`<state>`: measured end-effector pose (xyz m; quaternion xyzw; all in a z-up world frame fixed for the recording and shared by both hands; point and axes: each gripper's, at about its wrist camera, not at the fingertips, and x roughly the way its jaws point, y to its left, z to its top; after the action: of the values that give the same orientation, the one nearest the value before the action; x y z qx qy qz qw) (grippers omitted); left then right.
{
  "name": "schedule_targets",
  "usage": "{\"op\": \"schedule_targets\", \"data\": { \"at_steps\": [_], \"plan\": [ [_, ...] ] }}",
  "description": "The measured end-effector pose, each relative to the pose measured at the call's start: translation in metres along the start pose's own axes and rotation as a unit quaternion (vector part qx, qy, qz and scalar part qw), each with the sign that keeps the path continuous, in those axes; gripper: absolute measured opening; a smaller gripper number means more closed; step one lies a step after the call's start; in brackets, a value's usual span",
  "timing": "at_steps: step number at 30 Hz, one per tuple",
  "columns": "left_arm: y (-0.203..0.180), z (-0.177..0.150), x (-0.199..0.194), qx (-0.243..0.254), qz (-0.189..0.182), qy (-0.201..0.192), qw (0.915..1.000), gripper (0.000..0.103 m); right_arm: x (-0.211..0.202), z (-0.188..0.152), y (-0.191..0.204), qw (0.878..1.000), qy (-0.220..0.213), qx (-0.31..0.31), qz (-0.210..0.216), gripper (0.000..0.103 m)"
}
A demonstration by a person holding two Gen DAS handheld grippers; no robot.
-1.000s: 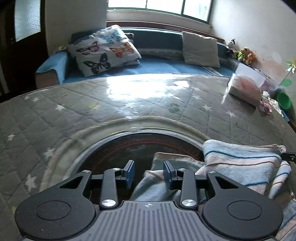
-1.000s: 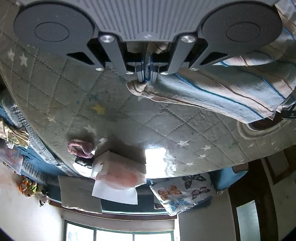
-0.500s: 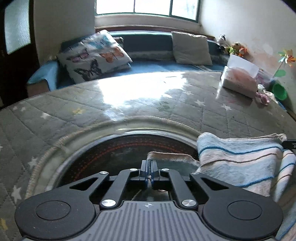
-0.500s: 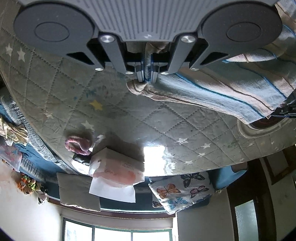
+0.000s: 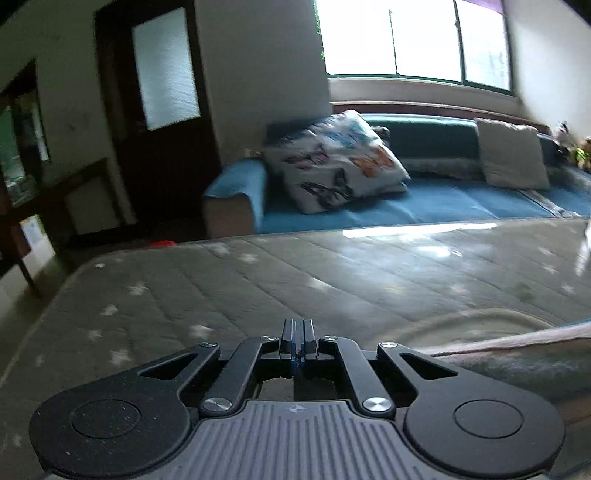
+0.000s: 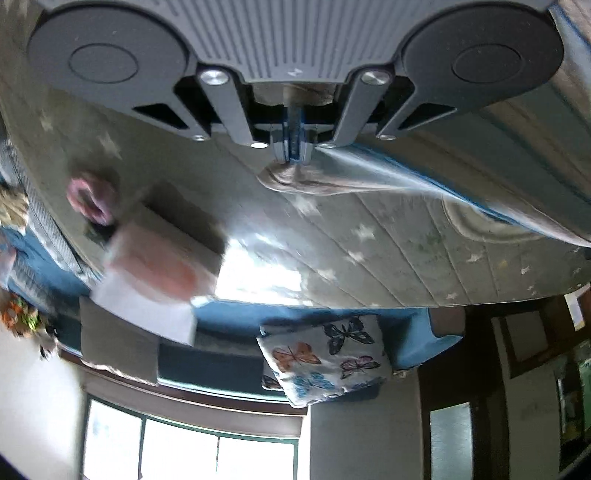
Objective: Fold clothes
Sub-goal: 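Lift and spread the shirt over the table with both grippers, then release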
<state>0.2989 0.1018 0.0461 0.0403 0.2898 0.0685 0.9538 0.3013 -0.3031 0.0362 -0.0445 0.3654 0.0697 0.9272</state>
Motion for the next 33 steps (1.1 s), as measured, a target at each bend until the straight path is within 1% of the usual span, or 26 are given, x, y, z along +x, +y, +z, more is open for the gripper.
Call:
{"op": "schedule_targets", "data": {
  "at_steps": [4, 6, 7, 9, 10, 12, 13, 14, 15, 16, 17, 19, 22, 25, 27, 28, 29, 30, 31, 33],
  "plan": [
    [0.025, 0.006, 0.003, -0.023, -0.022, -0.015, 0.9994, 0.002, 0.018, 0.030, 0.015, 0.999, -0.030, 0.000, 0.012, 0.002],
    [0.030, 0.001, 0.017, -0.009, -0.004, 0.014, 0.9999, 0.003, 0.034, 0.040, 0.022, 1.000, -0.021, -0.004, 0.018, 0.002],
    [0.033, -0.002, 0.023, -0.007, -0.002, 0.030, 0.9995, 0.007, 0.043, 0.041, 0.024, 1.000, -0.011, -0.008, 0.019, 0.002],
    [0.042, -0.008, 0.034, -0.013, 0.002, 0.058, 0.9982, 0.007, 0.053, 0.042, 0.025, 1.000, 0.000, -0.003, 0.027, 0.005],
    [0.047, -0.008, 0.037, -0.022, 0.003, 0.061, 0.9979, 0.010, 0.056, 0.041, 0.025, 0.999, 0.003, 0.002, 0.033, 0.007],
    [0.060, -0.007, 0.038, -0.049, 0.005, 0.061, 0.9969, 0.024, 0.062, 0.040, 0.024, 0.999, 0.010, 0.012, 0.043, 0.010],
    [0.066, -0.007, 0.039, -0.063, 0.006, 0.060, 0.9962, 0.038, 0.066, 0.040, 0.024, 0.999, 0.013, 0.017, 0.049, 0.010],
    [0.073, -0.006, 0.037, -0.080, 0.003, 0.058, 0.9951, 0.042, 0.069, 0.040, 0.023, 0.998, 0.016, 0.022, 0.054, 0.013],
    [0.081, -0.006, 0.036, -0.097, 0.000, 0.056, 0.9937, 0.042, 0.072, 0.039, 0.023, 0.998, 0.020, 0.027, 0.059, 0.024],
    [0.087, -0.006, 0.036, -0.110, -0.006, 0.056, 0.9924, 0.044, 0.075, 0.039, 0.023, 0.997, 0.023, 0.032, 0.064, 0.029],
    [0.091, -0.006, 0.038, -0.122, -0.015, 0.062, 0.9904, 0.047, 0.078, 0.039, 0.022, 0.997, 0.026, 0.037, 0.070, 0.032],
    [0.097, -0.005, 0.044, -0.141, -0.028, 0.079, 0.9864, 0.047, 0.083, 0.039, 0.025, 0.996, 0.029, 0.037, 0.072, 0.032],
    [0.096, -0.004, 0.052, -0.144, -0.045, 0.090, 0.9844, 0.045, 0.087, 0.040, 0.030, 0.997, 0.028, 0.032, 0.068, 0.032],
    [0.085, -0.005, 0.056, -0.136, -0.063, 0.103, 0.9834, 0.045, 0.089, 0.041, 0.034, 0.997, 0.027, 0.025, 0.062, 0.032],
    [0.078, -0.003, 0.059, -0.127, -0.066, 0.105, 0.9841, 0.045, 0.090, 0.043, 0.035, 0.998, 0.025, 0.022, 0.058, 0.031],
    [0.076, -0.002, 0.060, -0.122, -0.068, 0.105, 0.9846, 0.042, 0.090, 0.043, 0.035, 0.998, 0.024, 0.024, 0.057, 0.031],
    [0.074, -0.001, 0.061, -0.119, -0.070, 0.106, 0.9848, 0.033, 0.091, 0.044, 0.034, 0.998, 0.022, 0.027, 0.056, 0.031],
    [0.073, 0.000, 0.063, -0.115, -0.072, 0.107, 0.9850, 0.026, 0.092, 0.045, 0.034, 0.998, 0.022, 0.030, 0.055, 0.032],
    [0.071, 0.000, 0.063, -0.111, -0.077, 0.109, 0.9849, 0.012, 0.093, 0.045, 0.033, 0.998, 0.022, 0.031, 0.056, 0.032],
    [0.066, 0.001, 0.061, -0.100, -0.078, 0.102, 0.9866, 0.006, 0.095, 0.046, 0.034, 0.998, 0.021, 0.029, 0.054, 0.033]
  ]
}}
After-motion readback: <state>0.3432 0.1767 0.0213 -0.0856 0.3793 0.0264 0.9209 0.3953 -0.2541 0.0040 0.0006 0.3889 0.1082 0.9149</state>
